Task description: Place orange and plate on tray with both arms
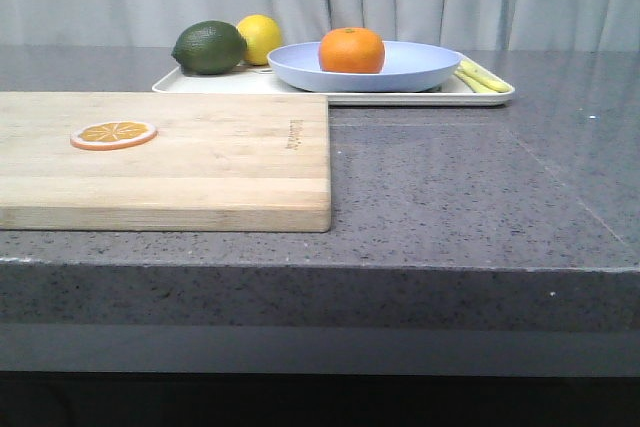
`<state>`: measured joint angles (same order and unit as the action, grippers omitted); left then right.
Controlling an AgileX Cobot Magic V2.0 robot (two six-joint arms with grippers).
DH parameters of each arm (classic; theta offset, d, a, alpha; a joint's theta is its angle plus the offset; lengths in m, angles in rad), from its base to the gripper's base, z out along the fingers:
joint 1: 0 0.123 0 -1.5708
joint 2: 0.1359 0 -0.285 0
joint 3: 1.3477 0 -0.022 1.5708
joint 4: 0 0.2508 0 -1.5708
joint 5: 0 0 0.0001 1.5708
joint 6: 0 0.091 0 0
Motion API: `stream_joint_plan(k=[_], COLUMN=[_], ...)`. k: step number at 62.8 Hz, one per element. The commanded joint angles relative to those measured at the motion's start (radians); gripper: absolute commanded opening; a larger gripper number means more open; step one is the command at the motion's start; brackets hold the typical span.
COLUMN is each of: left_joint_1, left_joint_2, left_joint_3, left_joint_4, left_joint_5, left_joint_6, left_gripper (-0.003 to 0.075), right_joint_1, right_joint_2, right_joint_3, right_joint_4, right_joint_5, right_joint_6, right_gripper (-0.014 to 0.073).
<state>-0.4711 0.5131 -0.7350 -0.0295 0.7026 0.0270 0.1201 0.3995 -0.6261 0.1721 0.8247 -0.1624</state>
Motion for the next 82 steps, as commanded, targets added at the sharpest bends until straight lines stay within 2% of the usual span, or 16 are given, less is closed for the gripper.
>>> stream_joint_plan(k=[1,7,16,30,38,60,66,82], left_joint_1=[-0.002,0.02,0.118,0.274,0.318,0.331,0.331,0.331], left_joint_2=[-0.013,-0.049,-0.148,-0.347,-0.43,-0.539,-0.537,-0.537], left_joint_3=[-0.013,0.019,0.11,0.409,0.539,0.729,0.769,0.768], left_joint_4=[-0.014,-0.016,0.004,-0.014,-0.045,-0.114,-0.119,-0.119], left_joint_5=[-0.085,-0.101,-0.16,-0.494,-0.59,-0.655,-0.708,-0.708], left_joint_6=[-0.007,-0.007,-0.007,-0.007,-0.007,-0.007,-0.007,-0.007], left_gripper=[-0.002,-0.002,-0.002,-0.002,-0.002,-0.002,-0.002,-0.002], right_joint_1=[-0.002,-0.003,-0.003,-0.003,-0.003,-0.003,-0.003,-0.003], right_joint_2=[0.004,0.004,0.004,0.004,0.004,0.004,0.004,0.005], right_joint_3=[-0.023,-0.023,-0.023,-0.023,-0.023,-0.023,-0.023,-0.023], right_joint_4=[-0.002,-0.002,-0.002,-0.002,-0.002,-0.002,-0.002,-0.002], right_joint_5=[-0.059,-0.06,-0.06,-0.06,-0.06,-0.06,-0.06,-0.061], right_joint_6=[-0.004,-0.004,-0.004,-0.004,-0.004,-0.004,-0.004,-0.004], right_gripper=[-0.0066,-0.0066,-0.0066,-0.0066,-0.0066,-0.0066,-0.0066,-0.0066])
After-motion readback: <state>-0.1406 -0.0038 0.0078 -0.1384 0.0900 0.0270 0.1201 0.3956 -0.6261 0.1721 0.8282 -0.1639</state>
